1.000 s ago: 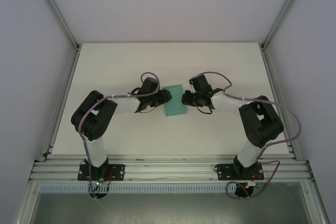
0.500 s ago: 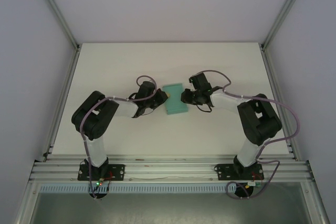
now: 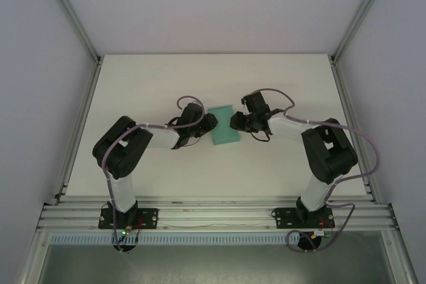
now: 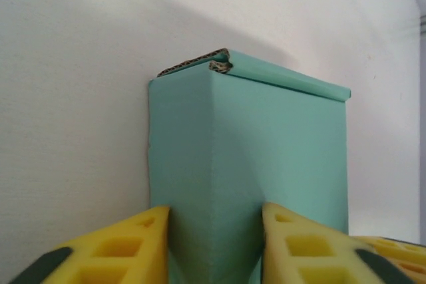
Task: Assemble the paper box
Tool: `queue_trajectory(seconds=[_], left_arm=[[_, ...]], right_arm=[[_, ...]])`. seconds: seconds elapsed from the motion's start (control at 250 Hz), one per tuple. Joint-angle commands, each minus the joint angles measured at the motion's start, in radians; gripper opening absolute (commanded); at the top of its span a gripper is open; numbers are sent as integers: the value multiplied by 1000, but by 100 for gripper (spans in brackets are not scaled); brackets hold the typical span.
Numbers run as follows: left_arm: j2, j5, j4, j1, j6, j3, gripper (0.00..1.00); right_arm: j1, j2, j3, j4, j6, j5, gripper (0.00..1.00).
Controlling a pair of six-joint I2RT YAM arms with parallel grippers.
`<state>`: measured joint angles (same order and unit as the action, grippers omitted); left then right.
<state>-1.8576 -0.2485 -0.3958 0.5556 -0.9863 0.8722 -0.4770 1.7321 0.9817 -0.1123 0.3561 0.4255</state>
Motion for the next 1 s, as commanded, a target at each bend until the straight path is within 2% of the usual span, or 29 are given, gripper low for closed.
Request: queue_trajectory(seconds=[0.0,0.2,0.312,0.592,0.688,0.871,0.995], left_arm=[[15,-45,223,49,55,30,46],[77,-22,271,47,89,53,77],[121,0,294,47,101,49,100],[205,68,383,46,138,52,100],[216,33,387,48,135,37,100],[231,-124,325,83,113,-37,100],[188,-196,303,118,111,-44,92]], right_arm=[[-1,23,-3,-121,-28,-14,35],[24,6,63,-146,-61,-16,43],[36,1,106,-162,-87,-12,47],[65,-13,175,-179,-122,17,55],[69,-23,170,-198,-131,34,55],[66,-69,64,-213,-129,93,55],[59,-85,-16,-172,-114,158,52]])
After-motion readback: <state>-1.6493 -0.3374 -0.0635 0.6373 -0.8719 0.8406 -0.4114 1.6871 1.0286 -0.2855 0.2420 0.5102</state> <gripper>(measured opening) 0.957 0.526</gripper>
